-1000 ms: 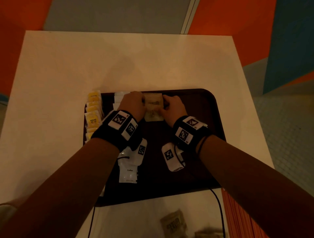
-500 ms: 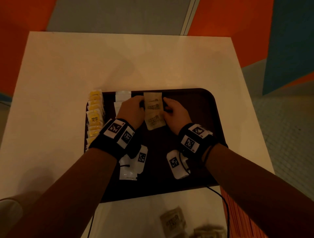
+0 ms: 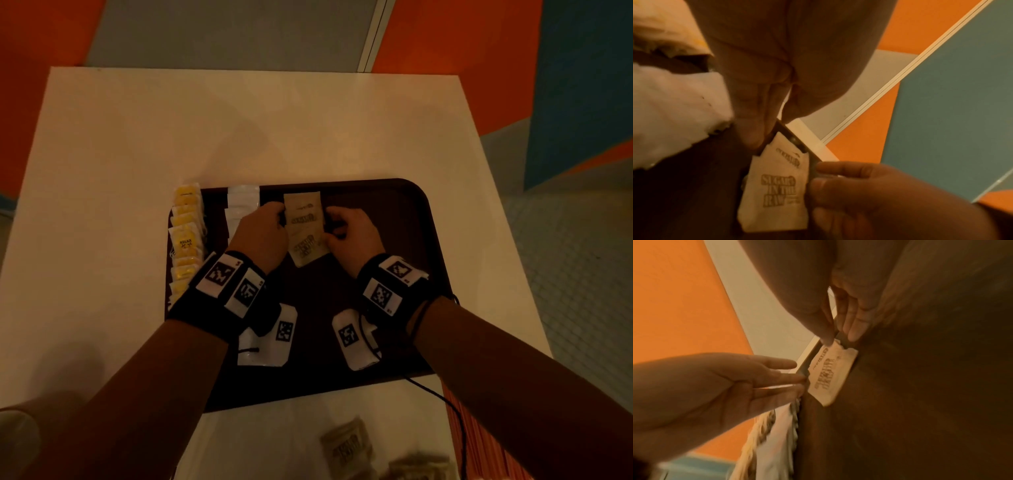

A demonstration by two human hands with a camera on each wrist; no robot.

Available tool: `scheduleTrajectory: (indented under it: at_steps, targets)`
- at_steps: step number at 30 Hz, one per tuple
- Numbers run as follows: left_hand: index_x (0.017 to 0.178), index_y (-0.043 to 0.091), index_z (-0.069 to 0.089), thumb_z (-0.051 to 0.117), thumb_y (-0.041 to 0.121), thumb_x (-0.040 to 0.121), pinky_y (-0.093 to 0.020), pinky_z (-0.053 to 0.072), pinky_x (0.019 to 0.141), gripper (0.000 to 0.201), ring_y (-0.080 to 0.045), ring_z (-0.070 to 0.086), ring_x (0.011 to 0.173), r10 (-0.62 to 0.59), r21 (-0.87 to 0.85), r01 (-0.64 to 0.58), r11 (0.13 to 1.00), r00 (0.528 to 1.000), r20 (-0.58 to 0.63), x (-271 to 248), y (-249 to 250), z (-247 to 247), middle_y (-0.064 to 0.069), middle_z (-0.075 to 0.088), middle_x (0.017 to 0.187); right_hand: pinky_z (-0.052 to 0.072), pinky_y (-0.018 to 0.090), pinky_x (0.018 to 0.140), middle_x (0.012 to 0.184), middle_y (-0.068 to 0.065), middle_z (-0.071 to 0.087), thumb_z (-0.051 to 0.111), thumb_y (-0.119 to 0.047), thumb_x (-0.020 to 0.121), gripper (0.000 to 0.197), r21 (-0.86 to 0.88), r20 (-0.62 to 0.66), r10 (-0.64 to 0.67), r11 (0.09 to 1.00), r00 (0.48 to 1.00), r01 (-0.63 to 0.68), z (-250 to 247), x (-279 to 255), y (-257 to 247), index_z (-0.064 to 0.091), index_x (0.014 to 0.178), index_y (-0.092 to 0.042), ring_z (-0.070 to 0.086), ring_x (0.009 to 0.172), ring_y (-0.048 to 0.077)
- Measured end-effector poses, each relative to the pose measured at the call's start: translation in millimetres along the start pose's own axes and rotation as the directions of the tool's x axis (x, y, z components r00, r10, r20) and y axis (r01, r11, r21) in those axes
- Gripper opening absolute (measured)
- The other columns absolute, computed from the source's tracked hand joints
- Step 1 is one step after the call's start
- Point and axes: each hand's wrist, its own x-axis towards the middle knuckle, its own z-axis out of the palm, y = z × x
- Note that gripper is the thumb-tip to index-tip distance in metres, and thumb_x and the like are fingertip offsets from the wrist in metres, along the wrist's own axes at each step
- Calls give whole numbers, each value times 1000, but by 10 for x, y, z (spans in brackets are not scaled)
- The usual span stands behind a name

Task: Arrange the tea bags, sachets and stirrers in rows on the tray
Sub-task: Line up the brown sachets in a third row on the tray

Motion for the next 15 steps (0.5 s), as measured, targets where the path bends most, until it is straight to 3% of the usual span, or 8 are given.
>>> scheduleTrajectory:
  at_steps: [3,7,10,12,15]
  targets:
    - [129,8,45,37,5,93,-25,39,85,38,-27,50,120,-18,-53,20,998,999,37,-95,-7,43,-14,52,132,42,12,65,124,8,49,67,-14,81,43,-20,49,-2,1000,999,3,37,-82,42,54,122,-15,55,82,10]
    - [130,10,45,37,1,92,-24,41,85,40,-25,49,121,-29,-136,29,990,1000,9,-129,-13,78,-12,51,133,41,6,56,119,8,50,71,-12,77,36,-6,47,0,1000,999,0,83,-122,72,57,110,-11,55,75,10]
    - [131,11,43,36,1,92,-33,47,95,41,-27,50,121,-49,-194,46,980,999,-12,-130,-33,90,-14,50,134,43,13,62,118,8,51,71,-10,77,33,18,34,9,1000,999,-9,81,-131,71,57,107,-11,56,76,10]
    - [131,11,42,35,2,92,-39,49,96,41,-28,52,119,-53,-235,52,971,999,3,-132,-40,103,-15,51,133,44,16,66,118,7,52,70,-9,78,32,18,30,13,1000,999,-14,70,-129,66,57,107,-12,56,77,10]
    - [133,10,39,34,2,92,-35,49,91,42,-26,52,118,-42,-259,44,965,999,13,-141,-44,129,-14,52,132,49,21,74,118,6,54,68,-9,79,31,39,40,34,999,999,-35,53,-118,47,57,107,-13,58,82,11]
